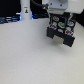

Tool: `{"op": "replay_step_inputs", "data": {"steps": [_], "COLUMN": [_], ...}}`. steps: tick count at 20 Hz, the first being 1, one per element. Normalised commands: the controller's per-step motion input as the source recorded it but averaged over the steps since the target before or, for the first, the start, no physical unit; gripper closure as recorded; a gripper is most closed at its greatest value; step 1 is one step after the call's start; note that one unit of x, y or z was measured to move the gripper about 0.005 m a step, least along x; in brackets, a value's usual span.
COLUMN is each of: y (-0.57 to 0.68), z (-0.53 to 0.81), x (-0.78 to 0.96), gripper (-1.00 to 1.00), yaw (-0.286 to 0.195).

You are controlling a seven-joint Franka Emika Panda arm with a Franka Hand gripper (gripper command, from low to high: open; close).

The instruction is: Open the kcup holder, insert the kcup into the holder, and close the kcup holder

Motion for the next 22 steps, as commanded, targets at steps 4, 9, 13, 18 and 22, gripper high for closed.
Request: {"op": "replay_step_inputs", "data": {"steps": [4,9,13,18,22], "y": [-0.29,-0.1,0.24,0.2,0.27], "z": [0.01,-0.04,-0.1,-0.15,-0.12], "x": [0.84,0.8,0.58,0.08,-0.19], "gripper": [-1.0,-1.0,-1.0,-1.0,-1.0], "yaw": [0.011,0.015,0.059,0.18,0.185]}}
